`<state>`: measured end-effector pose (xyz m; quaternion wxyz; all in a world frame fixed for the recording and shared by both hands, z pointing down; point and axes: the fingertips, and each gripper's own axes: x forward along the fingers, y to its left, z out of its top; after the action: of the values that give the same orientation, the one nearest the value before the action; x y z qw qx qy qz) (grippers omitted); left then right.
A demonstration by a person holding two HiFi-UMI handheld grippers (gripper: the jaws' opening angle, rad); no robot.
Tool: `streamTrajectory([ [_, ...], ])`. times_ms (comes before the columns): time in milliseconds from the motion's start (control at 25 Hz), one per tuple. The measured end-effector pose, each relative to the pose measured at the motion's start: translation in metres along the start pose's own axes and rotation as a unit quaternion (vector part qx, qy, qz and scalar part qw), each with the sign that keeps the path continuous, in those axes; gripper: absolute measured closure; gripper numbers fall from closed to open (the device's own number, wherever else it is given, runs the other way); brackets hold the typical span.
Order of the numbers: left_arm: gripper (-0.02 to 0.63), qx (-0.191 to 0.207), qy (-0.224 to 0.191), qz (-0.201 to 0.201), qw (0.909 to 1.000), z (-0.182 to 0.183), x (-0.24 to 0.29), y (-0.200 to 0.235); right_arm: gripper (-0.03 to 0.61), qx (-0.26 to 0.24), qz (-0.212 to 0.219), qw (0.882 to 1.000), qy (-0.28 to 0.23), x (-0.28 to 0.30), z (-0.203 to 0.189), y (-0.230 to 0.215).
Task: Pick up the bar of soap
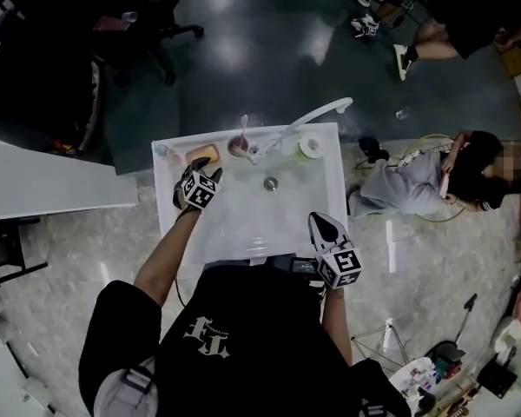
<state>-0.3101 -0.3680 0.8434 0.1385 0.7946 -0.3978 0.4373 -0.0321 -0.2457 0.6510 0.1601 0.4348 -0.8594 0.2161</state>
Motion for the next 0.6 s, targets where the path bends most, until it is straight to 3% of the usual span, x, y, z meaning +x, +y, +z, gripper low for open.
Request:
streamTrajectory([
  [360, 0.413, -0.011, 0.083, 0.003, 0.9965, -0.032, 0.030, 0.041, 0.571, 0.020, -0.014, 1.000, 0.019, 0.002, -0.016, -0.001],
  [600, 0.413, -0.016, 0.107, -0.016, 0.9940, -0.037, 0.046, 0.044, 0.571, 0.027, -0.019, 0.999, 0.029, 0.006, -0.021, 0.000],
])
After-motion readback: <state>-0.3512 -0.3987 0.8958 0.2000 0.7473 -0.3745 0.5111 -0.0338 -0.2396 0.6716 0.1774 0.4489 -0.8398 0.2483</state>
